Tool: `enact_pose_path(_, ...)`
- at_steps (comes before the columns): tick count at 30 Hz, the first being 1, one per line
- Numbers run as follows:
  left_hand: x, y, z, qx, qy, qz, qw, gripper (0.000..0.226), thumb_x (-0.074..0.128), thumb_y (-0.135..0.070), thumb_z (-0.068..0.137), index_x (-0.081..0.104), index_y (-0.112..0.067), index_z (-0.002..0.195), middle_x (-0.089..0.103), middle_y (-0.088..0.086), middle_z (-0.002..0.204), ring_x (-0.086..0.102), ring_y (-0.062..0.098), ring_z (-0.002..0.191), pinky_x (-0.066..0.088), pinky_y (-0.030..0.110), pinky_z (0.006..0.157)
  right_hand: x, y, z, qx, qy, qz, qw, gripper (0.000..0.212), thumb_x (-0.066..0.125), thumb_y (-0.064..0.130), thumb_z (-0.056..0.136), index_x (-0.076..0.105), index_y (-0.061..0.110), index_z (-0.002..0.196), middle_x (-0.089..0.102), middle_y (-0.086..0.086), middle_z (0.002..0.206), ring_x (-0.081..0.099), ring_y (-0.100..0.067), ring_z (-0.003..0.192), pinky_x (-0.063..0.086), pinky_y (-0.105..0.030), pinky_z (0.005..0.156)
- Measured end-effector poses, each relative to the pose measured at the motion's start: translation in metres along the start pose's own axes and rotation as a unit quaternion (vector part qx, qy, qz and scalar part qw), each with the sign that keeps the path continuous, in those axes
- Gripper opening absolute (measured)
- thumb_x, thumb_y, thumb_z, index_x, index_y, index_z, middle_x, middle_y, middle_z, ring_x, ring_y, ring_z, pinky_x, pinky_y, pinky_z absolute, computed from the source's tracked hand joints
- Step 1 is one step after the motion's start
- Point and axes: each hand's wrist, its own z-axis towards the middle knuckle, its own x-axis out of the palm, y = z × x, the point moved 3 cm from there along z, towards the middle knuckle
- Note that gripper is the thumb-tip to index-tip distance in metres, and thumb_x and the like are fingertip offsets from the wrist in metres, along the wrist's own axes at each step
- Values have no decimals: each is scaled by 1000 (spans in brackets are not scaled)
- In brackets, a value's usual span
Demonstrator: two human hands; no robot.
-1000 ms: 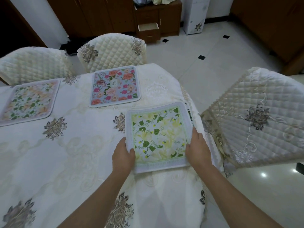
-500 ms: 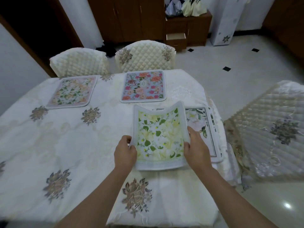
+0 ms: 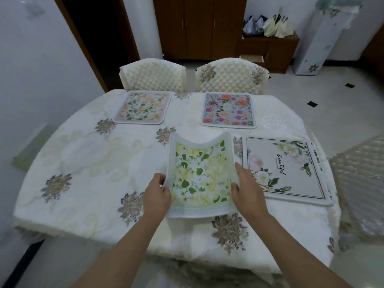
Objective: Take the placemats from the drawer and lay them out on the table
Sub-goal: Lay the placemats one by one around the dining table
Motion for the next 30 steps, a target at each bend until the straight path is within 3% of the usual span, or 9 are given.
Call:
enact_pose_path(5,-54,57,16,-8,8,-20,1000,25,50,0,86,52,-20,101,59,-5,94,57,19,75,34,28,57,31,62,-18,-9,-11,8,1000,59,54,14,94,30,21,147,50,0,125,57,-21,105,51,-36,82)
enact_pose_path(9,-95,91,31,-17,-7,-14,1000,24,50,-3,88,54,-20,105,59,-6,97,58,21,80,40,30,64,57,104,-25,-15,6,26,1000,60,55,18,94,29,20,148,49,3,134,55,-20,115,50,-34,89)
enact_pose_path(14,-134,113,45,-29,-28,-3,999,22,51,-5,89,54,-21,103,62,-5,101,58,20,79,38,29,63,78,144,-22,-51,27,26,998,62,55,20,94,27,18,149,46,2,140,53,-20,120,48,-33,92)
enact_pose_path(25,-173,147,55,-41,-54,28,997,20,52,-5,89,54,-19,104,59,-4,99,55,22,79,37,29,62,117,182,-13,-97,50,47,993,61,59,18,91,31,20,145,49,3,136,52,-19,119,48,-35,93)
enact_pose_path(30,-189,188,90,-33,-18,23,999,20,52,-4,90,53,-21,101,60,-7,96,55,9,69,34,25,51,159,208,-14,-59,60,40,996,62,58,20,92,29,18,147,47,3,140,51,-19,123,47,-35,96)
